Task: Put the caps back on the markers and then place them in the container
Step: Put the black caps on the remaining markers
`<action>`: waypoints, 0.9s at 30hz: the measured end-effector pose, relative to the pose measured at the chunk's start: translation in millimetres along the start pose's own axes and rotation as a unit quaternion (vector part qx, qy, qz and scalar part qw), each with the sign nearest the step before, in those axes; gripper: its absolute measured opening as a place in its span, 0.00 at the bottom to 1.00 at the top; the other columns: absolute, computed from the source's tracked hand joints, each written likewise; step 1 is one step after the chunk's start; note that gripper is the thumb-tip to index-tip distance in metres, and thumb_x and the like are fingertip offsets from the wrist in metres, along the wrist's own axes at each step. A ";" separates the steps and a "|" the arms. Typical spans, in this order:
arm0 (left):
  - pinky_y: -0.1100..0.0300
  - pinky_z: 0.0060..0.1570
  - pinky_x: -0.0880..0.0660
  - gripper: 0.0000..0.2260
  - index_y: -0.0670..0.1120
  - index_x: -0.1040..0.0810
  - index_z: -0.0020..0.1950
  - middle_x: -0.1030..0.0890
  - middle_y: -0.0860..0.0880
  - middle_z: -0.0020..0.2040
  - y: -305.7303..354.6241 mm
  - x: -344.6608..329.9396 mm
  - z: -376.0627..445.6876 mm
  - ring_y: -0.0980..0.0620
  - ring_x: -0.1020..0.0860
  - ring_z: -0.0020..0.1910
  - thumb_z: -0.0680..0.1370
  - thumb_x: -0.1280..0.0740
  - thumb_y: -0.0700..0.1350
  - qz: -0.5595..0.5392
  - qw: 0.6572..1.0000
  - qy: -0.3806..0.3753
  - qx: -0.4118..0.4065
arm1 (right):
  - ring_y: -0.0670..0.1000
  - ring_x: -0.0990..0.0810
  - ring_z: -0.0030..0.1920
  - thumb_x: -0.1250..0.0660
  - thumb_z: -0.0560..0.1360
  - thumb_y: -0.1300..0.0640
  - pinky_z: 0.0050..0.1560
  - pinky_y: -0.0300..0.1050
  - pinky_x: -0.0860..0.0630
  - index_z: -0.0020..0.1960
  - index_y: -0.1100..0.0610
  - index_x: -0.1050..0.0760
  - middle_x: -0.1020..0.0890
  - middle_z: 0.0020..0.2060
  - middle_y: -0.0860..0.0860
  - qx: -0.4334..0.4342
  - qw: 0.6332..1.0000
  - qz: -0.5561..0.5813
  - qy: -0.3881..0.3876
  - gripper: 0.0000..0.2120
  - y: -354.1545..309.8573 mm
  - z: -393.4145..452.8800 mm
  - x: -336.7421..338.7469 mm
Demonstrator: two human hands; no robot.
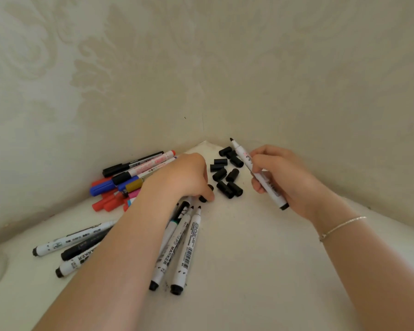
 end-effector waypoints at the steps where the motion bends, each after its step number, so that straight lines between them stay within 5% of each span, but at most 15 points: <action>1: 0.59 0.46 0.24 0.13 0.45 0.17 0.50 0.16 0.48 0.47 -0.9 1.0 -0.4 0.50 0.19 0.46 0.68 0.24 0.48 -0.005 1.000 -0.007 -0.006 | 0.52 0.28 0.27 0.39 0.71 0.66 0.30 0.43 0.30 0.43 0.60 0.26 0.26 0.27 0.55 0.014 1.000 -0.026 0.001 0.05 0.0 -1.0 -0.7; 8: 0.65 0.38 0.30 0.07 0.52 0.17 0.44 0.20 0.57 0.36 -10.1 26.0 -10.9 0.58 0.22 0.37 0.68 0.24 0.43 -0.168 0.981 0.056 -0.076 | 0.51 0.28 0.25 0.37 0.72 0.64 0.30 0.43 0.31 0.45 0.54 0.21 0.21 0.30 0.50 0.105 0.985 -0.133 -0.013 0.08 -2.0 -7.4 -10.3; 13: 0.56 0.54 0.23 0.09 0.50 0.17 0.42 0.15 0.56 0.39 -17.1 34.5 -13.0 0.56 0.17 0.42 0.67 0.23 0.39 -0.214 0.968 0.083 -0.099 | 0.52 0.29 0.26 0.37 0.70 0.65 0.25 0.39 0.33 0.45 0.52 0.20 0.19 0.32 0.54 0.127 0.980 -0.151 -0.026 0.12 -1.9 -10.5 -13.8; 18: 0.55 0.56 0.23 0.10 0.49 0.17 0.43 0.15 0.55 0.40 -16.4 34.8 -13.4 0.57 0.18 0.43 0.67 0.24 0.37 -0.215 0.966 0.088 -0.109 | 0.52 0.31 0.24 0.35 0.70 0.66 0.24 0.35 0.35 0.43 0.51 0.20 0.21 0.29 0.50 0.121 0.979 -0.163 -0.017 0.11 1.5 -8.9 -13.8; 27: 0.66 0.43 0.25 0.11 0.52 0.17 0.42 0.16 0.57 0.38 -4.8 31.5 -17.0 0.60 0.19 0.39 0.68 0.26 0.35 -0.192 0.967 0.064 -0.152 | 0.46 0.28 0.25 0.32 0.69 0.61 0.31 0.39 0.32 0.41 0.43 0.20 0.21 0.28 0.45 0.124 0.972 -0.199 -0.018 0.12 5.1 -6.5 -17.4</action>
Point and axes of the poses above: each hand's wrist, its own z-axis towards the middle knuckle, its own x-axis out of the back of the hand, y = z × x, the point moved 1 cm from there along z, towards the middle knuckle
